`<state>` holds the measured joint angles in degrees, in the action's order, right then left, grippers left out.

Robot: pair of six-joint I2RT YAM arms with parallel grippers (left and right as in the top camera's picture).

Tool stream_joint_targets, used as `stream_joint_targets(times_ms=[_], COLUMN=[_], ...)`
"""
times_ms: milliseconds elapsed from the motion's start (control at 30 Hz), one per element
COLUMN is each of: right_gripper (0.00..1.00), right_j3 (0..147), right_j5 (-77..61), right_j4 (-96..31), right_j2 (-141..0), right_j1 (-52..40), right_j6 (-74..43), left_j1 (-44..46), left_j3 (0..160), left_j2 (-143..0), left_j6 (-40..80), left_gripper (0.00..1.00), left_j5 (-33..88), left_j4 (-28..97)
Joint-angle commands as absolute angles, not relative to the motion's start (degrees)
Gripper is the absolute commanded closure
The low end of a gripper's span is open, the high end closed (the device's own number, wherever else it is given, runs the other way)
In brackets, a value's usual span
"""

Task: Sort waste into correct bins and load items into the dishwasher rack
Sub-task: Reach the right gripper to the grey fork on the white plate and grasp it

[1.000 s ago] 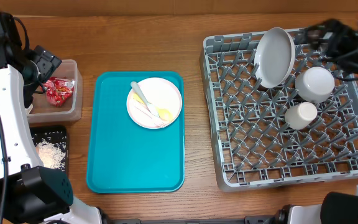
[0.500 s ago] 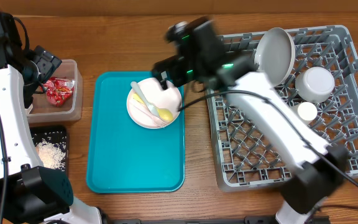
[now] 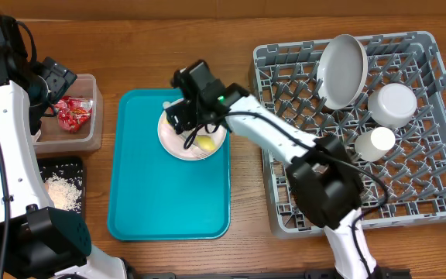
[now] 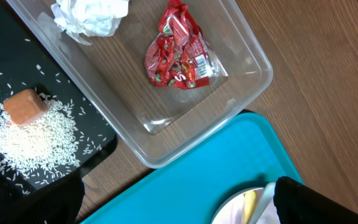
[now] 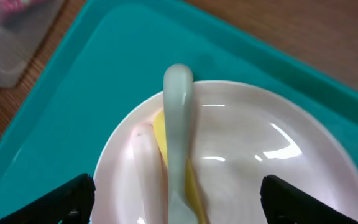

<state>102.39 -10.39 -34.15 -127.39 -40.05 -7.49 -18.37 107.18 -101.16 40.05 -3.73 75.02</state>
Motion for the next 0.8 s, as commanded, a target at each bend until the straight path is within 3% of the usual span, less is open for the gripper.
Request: stream_joint_targets(times_ms=[0,167,433,767], right_gripper=[0.12,0.17,0.4,0.39], right_j3=[102.26,102.26,102.26,102.26], right_j5=[-11.68,-11.68,-10.61,-8.62], right_j4=[-32.49,-31.0,-29.69,-29.82], right_j2=[-130.8,-132.51,-132.84,-134.82], right_j1=[-41.93,-43.11,-43.44,-43.44], right_j6=[-7.68,-7.68,-7.73,-7.92], left_j1=[-18.39,-18.39,-18.39,-18.39], left_j3=[107.07,107.09,107.09,107.09], left_j2=[-101.16,-101.16,-101.19,-101.19], left_j6=[39.83,39.83,39.83,39.83], left_gripper=[0.0,0.0,0.0,0.0], left_j5=[-4.49,-4.49,-4.49,-4.49], left_j4=[74.94,74.94,74.94,74.94])
